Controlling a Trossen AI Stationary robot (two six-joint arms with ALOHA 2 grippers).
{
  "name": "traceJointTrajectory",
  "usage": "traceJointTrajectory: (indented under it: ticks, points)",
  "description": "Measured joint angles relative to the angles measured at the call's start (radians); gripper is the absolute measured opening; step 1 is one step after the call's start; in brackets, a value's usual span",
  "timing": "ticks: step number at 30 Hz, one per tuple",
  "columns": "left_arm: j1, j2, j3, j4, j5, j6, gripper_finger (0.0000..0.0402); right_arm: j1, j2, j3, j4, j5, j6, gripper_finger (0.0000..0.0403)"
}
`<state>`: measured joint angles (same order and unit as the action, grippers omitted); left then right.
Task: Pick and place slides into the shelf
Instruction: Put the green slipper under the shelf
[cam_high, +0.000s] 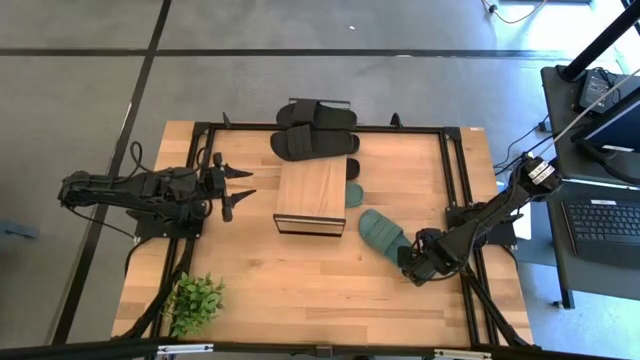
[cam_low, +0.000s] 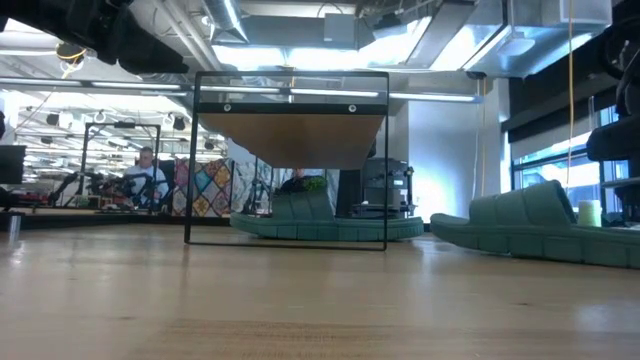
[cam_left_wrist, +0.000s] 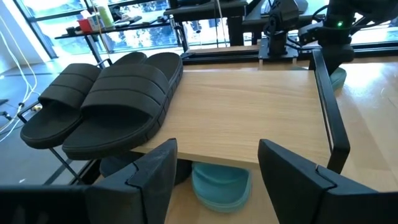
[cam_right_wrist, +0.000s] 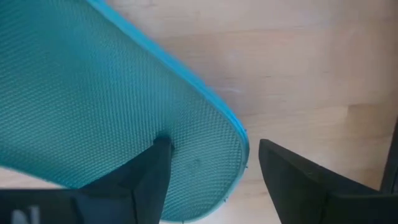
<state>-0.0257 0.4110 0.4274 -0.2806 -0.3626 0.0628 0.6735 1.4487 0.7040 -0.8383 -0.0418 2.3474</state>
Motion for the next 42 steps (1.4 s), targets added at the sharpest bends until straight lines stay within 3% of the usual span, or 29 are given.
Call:
traceJointTrajectory:
  ticks: [5,16,27,42]
  points:
    - [0.000,0.000,0.000,0.000,0.000,0.000,0.0217,0.000,0.001,0.000,0.001,0.000,0.023,0.0227]
    - [0.000,0.000,0.000,-0.012,0.001,0.000,0.0217,0.000,0.002,-0.002,0.007,-0.014,0.004,0.0097]
    - [0.000,0.000,0.000,-0.011,0.001,0.000,0.0217,0.001,0.002,-0.002,-0.014,-0.016,-0.030,0.0021]
    - [0.000,0.000,0.000,-0.011,0.000,0.002,0.0217,-0.085,0.003,-0.003,-0.142,-0.048,-0.293,0.0002]
